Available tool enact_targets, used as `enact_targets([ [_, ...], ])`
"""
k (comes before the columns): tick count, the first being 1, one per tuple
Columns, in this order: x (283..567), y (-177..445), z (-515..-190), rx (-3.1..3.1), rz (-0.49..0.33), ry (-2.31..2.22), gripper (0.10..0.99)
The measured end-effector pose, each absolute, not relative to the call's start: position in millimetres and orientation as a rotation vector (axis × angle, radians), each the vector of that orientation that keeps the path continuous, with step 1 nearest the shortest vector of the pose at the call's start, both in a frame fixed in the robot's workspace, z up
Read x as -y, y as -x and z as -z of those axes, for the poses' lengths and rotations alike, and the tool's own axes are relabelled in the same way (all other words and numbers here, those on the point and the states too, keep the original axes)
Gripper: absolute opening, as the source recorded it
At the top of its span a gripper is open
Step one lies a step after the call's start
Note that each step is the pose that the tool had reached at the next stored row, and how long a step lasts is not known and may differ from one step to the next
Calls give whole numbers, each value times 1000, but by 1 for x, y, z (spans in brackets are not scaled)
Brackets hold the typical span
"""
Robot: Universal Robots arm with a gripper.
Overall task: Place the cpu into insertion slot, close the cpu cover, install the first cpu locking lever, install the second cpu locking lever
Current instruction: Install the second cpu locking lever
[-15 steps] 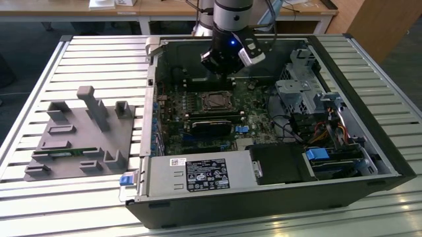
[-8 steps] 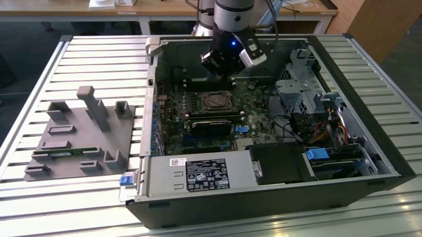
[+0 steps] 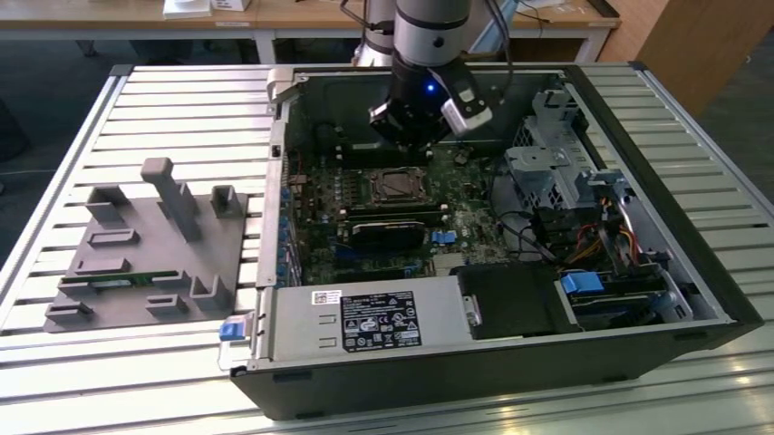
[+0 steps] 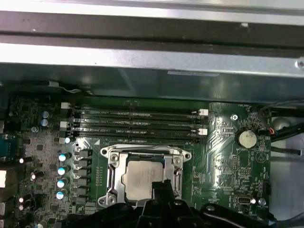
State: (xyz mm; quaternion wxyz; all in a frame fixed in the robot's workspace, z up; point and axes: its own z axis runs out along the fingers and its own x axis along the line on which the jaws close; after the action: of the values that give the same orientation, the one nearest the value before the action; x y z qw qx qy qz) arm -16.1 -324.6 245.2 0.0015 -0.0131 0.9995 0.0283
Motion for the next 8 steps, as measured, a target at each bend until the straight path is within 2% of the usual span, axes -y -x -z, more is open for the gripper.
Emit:
enact_targets([
  [4, 325, 16, -243, -3147, -105, 41, 106],
  [8, 329, 16, -241, -3144, -184, 41, 106],
])
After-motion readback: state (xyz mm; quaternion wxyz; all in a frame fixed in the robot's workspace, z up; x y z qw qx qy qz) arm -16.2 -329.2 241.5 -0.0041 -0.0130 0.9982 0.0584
